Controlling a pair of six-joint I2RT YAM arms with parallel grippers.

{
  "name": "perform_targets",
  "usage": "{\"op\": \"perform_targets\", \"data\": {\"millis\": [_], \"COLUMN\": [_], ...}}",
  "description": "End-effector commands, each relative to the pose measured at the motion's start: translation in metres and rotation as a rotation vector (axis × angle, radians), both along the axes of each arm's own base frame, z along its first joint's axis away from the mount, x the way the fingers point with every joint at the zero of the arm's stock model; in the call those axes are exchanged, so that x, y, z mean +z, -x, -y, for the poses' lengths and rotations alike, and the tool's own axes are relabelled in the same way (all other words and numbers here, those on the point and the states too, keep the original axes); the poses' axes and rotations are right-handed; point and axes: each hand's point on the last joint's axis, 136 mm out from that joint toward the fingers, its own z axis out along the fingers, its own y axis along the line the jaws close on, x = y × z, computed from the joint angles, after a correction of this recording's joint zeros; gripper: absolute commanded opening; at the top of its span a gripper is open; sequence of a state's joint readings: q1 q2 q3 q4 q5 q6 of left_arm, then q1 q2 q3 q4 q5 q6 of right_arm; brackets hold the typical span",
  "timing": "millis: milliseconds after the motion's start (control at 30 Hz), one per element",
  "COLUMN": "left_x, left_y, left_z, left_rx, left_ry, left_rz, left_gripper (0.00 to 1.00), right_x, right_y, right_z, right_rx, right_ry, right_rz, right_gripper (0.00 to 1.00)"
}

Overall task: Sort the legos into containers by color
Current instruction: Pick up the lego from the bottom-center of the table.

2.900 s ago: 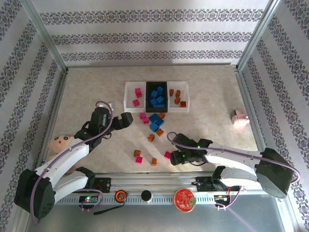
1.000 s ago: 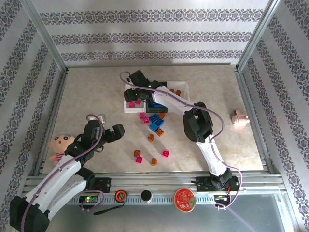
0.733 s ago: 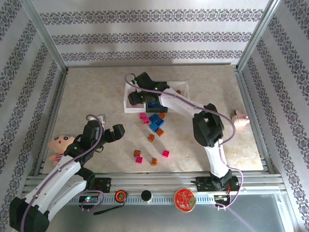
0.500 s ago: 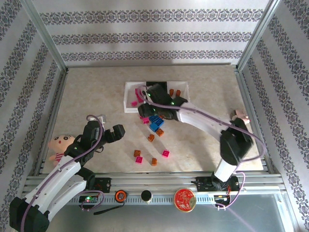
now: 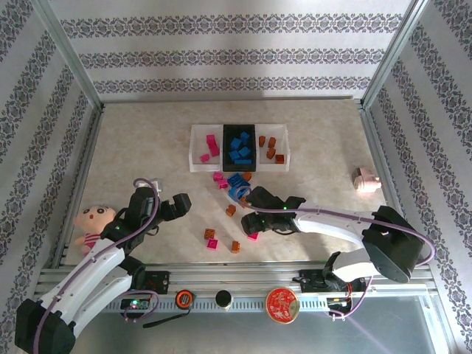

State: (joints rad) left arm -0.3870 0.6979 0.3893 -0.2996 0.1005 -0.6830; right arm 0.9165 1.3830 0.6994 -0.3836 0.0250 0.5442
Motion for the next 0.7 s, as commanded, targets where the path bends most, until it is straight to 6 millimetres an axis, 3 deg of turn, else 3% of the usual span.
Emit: {"op": "perform_targets", "data": {"millis": [0,267,667], "left_x": [0.005,0.001,-0.002], "left_y": [-0.005,-0.004,-0.005], "left_z": [0.002,0.001,0.002], "left_rx": [0.007,0.014,0.014], "left_ry": [0.017,0.019,0.018], "left_rz": [0.035,0.025,0.018], "left_gripper": [1.0,1.0,1.0], "right_x": [-0.005,-0.015,-0.03], "right_y": [0.004,0.018,0.032], "right_z": [-0.006,-0.019,-0.006], "right_rx": [-0.03,0.032,0.1], "right_ry": [-0.019,0.019,0.195], "right_rz": [-0.008,-0.019,0.01], "right_gripper": [0.67,0.74,0.55]}}
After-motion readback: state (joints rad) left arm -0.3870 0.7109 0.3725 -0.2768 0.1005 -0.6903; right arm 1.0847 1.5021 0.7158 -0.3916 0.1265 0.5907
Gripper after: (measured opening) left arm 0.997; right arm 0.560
